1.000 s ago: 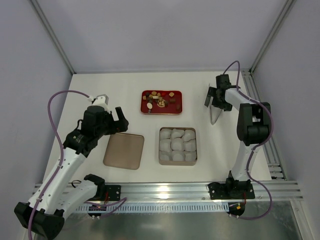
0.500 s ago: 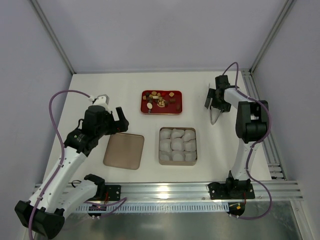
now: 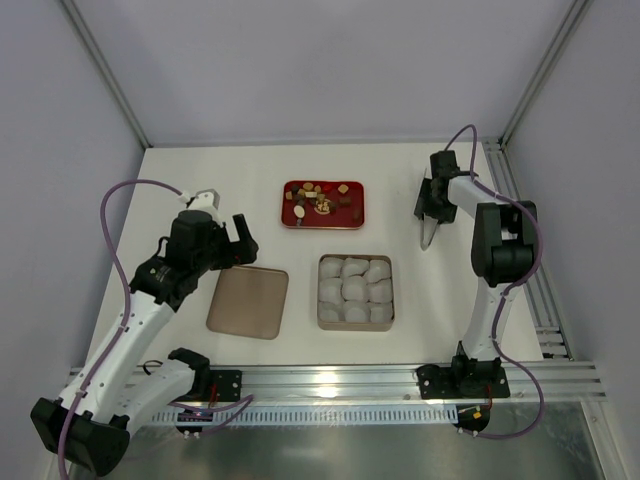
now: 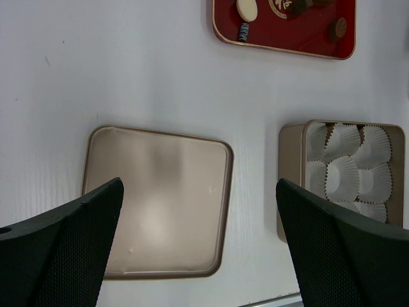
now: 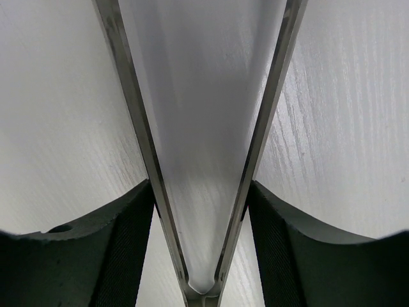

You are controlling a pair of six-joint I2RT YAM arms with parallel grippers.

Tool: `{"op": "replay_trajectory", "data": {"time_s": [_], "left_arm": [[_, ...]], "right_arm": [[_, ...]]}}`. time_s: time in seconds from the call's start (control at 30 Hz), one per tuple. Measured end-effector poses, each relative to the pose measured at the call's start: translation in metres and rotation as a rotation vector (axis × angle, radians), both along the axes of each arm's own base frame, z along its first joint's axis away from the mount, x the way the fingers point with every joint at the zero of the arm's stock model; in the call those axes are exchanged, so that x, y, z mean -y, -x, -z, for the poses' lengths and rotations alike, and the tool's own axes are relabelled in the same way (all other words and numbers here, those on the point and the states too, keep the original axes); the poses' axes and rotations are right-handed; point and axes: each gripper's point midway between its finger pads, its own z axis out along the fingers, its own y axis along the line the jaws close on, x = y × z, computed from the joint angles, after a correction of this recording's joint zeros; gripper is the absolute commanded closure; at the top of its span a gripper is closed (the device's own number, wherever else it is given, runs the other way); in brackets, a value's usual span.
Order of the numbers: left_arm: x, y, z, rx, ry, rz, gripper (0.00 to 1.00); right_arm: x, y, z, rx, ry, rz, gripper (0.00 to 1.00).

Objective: Pack the chocolate

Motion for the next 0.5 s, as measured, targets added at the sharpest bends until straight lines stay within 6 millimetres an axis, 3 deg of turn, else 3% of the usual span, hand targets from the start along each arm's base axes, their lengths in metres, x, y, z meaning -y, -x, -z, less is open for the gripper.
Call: {"op": "replay_trajectory", "data": {"time_s": [0.17,0.5], "left_arm": [[0.0,0.0,0.0,0.0,0.0,0.0,0.0],[0.0,0.0,0.0,0.0,0.001,-0.001,0.0]], "right_arm": [[-0.003,0.009,-0.012,-0.002,0.001,-0.009,0.4],[-0.022,0.013,-0.12,0.217,-0.015,-0.051,0.4]]}}
